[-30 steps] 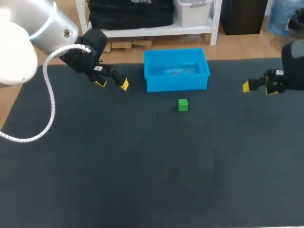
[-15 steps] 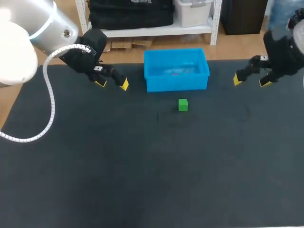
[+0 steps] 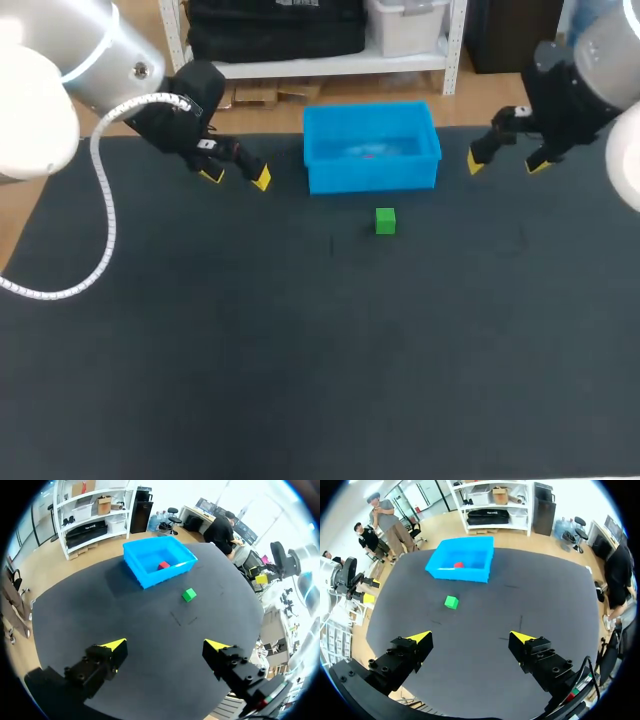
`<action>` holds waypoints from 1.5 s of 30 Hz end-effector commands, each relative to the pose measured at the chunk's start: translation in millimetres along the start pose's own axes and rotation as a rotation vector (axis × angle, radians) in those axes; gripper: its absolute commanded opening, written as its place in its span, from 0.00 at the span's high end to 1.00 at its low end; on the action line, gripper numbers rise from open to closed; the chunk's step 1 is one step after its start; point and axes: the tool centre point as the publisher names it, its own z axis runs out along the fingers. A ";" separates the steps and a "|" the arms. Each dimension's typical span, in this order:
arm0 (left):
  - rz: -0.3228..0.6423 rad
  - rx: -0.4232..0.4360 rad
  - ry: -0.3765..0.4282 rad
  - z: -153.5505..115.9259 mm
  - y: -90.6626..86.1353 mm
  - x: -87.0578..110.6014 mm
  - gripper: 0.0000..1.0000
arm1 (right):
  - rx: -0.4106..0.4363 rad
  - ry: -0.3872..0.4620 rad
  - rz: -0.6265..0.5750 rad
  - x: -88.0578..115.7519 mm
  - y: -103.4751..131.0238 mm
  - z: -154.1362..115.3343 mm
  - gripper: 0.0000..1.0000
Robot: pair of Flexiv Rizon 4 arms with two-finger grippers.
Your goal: Use the left arm to pick the red cube and place it into the blue plastic box first, then use the right arm to grasp the green cube and put it into the same blue plastic box after the first action is fully finished.
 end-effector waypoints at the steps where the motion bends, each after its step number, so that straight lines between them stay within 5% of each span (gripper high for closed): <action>1: -0.001 0.000 -0.001 0.6 0.2 -0.2 0.00 | 0.026 0.023 0.002 -10.1 10.0 3.5 0.00; 45: -0.001 0.000 -0.001 0.6 0.2 -0.2 0.00 | 0.172 0.235 0.027 -50.9 84.6 50.0 0.00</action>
